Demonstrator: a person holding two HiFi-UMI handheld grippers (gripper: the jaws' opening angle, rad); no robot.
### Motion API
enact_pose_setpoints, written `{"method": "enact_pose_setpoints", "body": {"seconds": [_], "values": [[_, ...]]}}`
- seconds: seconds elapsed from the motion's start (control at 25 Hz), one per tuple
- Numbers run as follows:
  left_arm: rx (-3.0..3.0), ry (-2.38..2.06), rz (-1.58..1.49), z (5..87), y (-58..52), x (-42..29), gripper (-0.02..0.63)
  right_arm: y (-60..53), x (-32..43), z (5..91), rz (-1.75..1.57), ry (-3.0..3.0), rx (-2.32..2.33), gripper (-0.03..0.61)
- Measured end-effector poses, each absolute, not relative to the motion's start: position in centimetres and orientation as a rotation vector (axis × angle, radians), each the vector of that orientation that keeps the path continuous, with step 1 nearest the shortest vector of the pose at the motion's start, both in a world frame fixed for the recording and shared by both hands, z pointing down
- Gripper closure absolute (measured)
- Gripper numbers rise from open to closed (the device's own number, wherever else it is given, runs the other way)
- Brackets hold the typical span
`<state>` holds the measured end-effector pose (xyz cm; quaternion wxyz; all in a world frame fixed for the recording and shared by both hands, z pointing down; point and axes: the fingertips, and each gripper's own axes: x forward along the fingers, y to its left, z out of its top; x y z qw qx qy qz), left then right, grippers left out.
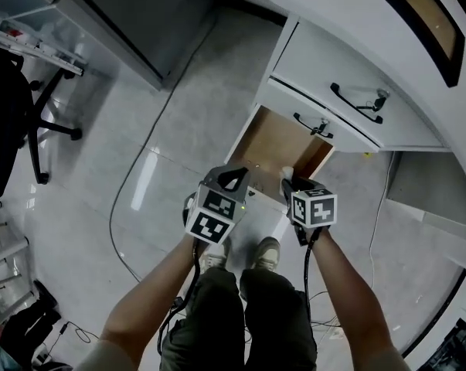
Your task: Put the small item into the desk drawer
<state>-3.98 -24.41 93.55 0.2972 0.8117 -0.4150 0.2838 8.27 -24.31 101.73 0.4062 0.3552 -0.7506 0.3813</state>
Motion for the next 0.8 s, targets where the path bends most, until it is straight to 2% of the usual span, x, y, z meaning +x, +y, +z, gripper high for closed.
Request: {"method": "enact_pose_setpoints", "body": {"seconds": [0.44,0.56,0.8], "values": [[2.124,-1.037,0.792,102.4,-24.0,-2.9,0.611,-25.9,8.1,112.8,1.01,-1.829,0.894,0.468],[2.12,-1.038,0.787,104.2,-24.7,-2.9,0.611,-26.4,8.0,114.7,1.109,-1.821,0.937,0.468],[2.101,-1.021,0.8,107.3,-25.1,-2.5,0.611,-26.5,8.9,118.5,1.104,-1.763,0.968,0.466]]}}
